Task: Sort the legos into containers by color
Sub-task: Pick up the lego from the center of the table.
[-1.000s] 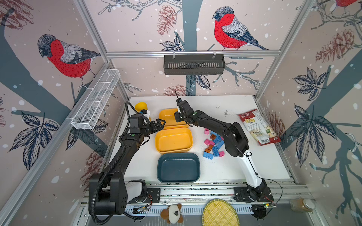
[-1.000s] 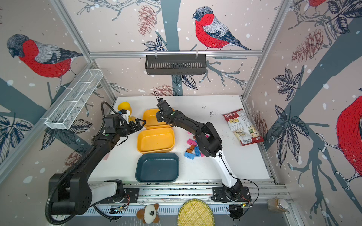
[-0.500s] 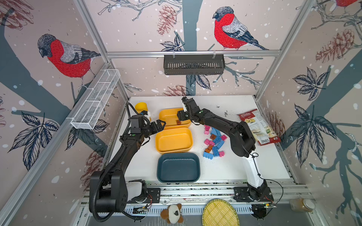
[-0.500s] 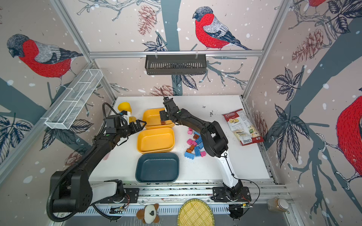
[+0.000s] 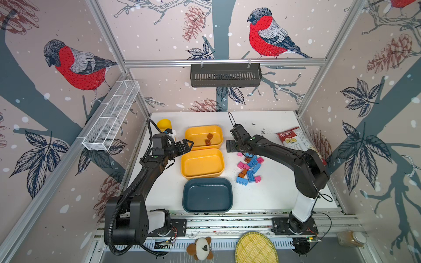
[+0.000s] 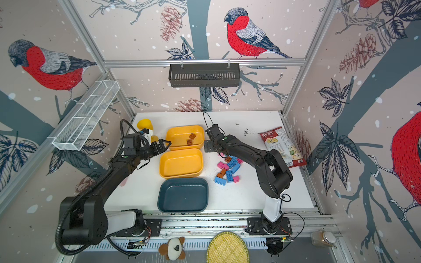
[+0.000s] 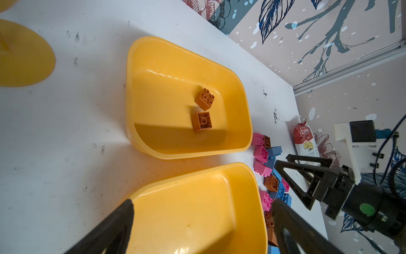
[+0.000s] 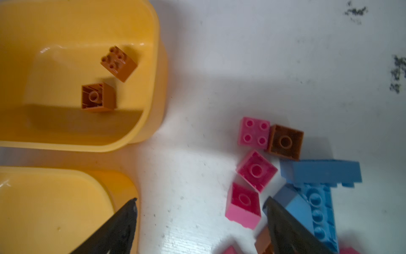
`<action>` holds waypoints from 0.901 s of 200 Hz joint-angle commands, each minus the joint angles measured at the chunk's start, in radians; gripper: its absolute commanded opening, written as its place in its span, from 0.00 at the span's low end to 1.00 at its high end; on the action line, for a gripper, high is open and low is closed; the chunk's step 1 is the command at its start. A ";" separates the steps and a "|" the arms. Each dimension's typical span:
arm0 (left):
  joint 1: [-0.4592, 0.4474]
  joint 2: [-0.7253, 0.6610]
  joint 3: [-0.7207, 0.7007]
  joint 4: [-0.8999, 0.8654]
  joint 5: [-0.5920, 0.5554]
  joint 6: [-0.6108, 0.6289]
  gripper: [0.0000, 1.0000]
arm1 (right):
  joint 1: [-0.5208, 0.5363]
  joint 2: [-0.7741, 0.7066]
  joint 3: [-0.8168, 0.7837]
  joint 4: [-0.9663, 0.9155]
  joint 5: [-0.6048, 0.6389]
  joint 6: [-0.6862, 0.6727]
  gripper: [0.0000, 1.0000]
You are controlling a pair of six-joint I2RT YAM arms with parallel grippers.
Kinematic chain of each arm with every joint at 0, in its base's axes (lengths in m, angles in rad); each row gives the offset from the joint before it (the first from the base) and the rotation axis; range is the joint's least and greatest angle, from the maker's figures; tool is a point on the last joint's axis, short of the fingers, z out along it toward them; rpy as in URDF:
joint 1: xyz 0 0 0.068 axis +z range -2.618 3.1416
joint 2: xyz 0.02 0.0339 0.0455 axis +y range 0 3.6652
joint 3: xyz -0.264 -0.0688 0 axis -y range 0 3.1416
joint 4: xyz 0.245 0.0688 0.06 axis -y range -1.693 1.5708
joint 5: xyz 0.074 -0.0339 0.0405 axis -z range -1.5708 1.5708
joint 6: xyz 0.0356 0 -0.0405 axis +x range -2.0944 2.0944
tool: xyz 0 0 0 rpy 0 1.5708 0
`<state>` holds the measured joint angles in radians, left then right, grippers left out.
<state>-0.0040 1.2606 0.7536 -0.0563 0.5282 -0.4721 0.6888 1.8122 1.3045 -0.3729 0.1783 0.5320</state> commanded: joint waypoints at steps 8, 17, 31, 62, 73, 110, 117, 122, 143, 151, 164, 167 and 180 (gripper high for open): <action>0.002 0.001 -0.015 0.052 0.030 -0.019 0.97 | -0.003 -0.031 -0.078 -0.011 0.050 0.146 0.92; 0.000 0.003 -0.017 0.056 0.033 -0.022 0.97 | 0.000 -0.030 -0.087 -0.006 0.056 0.163 0.92; 0.001 0.002 -0.017 0.056 0.035 -0.020 0.97 | -0.001 -0.024 -0.099 0.003 0.062 0.188 0.92; 0.000 -0.001 -0.022 0.057 0.035 -0.019 0.97 | -0.003 0.010 -0.112 0.030 0.062 0.209 0.87; 0.001 0.000 -0.023 0.058 0.040 -0.019 0.97 | -0.002 0.019 -0.109 0.044 0.055 0.214 0.81; 0.001 -0.001 -0.024 0.060 0.039 -0.018 0.97 | 0.008 0.063 -0.083 0.046 0.065 0.220 0.70; 0.002 -0.002 -0.022 0.060 0.038 -0.016 0.97 | 0.009 0.070 -0.082 0.047 0.070 0.223 0.69; 0.000 0.000 -0.023 0.060 0.039 -0.016 0.97 | 0.010 0.076 -0.082 0.048 0.072 0.224 0.69; 0.001 0.002 -0.023 0.064 0.041 -0.016 0.97 | 0.007 0.097 -0.076 0.048 0.081 0.227 0.66; 0.002 0.002 -0.025 0.064 0.042 -0.016 0.97 | 0.007 0.103 -0.075 0.051 0.084 0.229 0.64; 0.002 0.003 -0.022 0.064 0.042 -0.016 0.97 | 0.007 0.113 -0.071 0.054 0.095 0.230 0.61; 0.002 0.003 -0.022 0.065 0.042 -0.016 0.97 | 0.006 0.117 -0.070 0.052 0.097 0.230 0.60; 0.000 0.004 -0.022 0.065 0.042 -0.016 0.97 | 0.002 0.129 -0.066 0.053 0.101 0.231 0.56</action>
<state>-0.0040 1.2636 0.7307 -0.0280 0.5568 -0.4904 0.6941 1.9232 1.2274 -0.3313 0.2436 0.7418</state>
